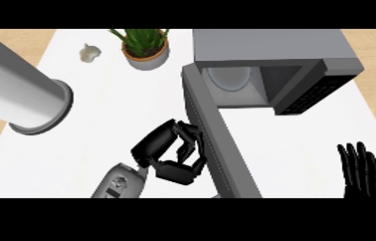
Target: Pick up the milk, place it into the microwave and close the microwave
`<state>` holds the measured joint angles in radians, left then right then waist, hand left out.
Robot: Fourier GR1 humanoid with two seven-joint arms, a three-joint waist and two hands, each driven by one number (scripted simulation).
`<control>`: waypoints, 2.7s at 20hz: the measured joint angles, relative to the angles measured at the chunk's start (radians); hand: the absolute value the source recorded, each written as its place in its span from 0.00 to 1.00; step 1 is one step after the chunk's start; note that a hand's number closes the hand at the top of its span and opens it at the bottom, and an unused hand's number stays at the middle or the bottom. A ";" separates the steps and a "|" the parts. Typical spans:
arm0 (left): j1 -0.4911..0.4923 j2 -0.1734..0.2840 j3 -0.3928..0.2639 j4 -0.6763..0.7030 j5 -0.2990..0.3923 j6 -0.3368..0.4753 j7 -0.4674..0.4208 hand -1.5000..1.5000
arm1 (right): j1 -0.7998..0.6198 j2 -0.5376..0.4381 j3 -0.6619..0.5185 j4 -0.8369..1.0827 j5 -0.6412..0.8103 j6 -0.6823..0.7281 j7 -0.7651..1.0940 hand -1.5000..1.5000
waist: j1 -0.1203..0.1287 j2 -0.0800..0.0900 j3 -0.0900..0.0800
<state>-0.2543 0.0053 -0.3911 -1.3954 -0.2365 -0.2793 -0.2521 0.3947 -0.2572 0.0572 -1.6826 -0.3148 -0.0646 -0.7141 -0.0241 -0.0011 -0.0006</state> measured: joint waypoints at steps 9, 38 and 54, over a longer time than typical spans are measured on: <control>-0.204 0.002 -0.312 0.256 0.167 0.269 0.100 1.00 | 0.004 -0.061 -0.019 -0.166 -0.054 0.060 0.093 0.00 | -0.034 0.006 -0.001; -0.666 0.014 -0.449 0.496 0.776 0.613 -0.034 1.00 | -0.130 -0.235 -0.008 -0.442 -0.200 0.219 0.311 0.00 | -0.304 0.064 -0.002; -0.725 0.060 -0.448 0.564 0.881 0.718 -0.063 1.00 | -0.185 -0.302 -0.053 -0.491 -0.278 0.245 0.383 0.00 | -0.381 0.078 -0.002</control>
<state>-0.9797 0.0653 -0.8389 -0.8310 0.6445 0.4391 -0.3149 0.2099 -0.5596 0.0042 -2.1739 -0.5925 0.1804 -0.3310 -0.4048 0.0764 -0.0022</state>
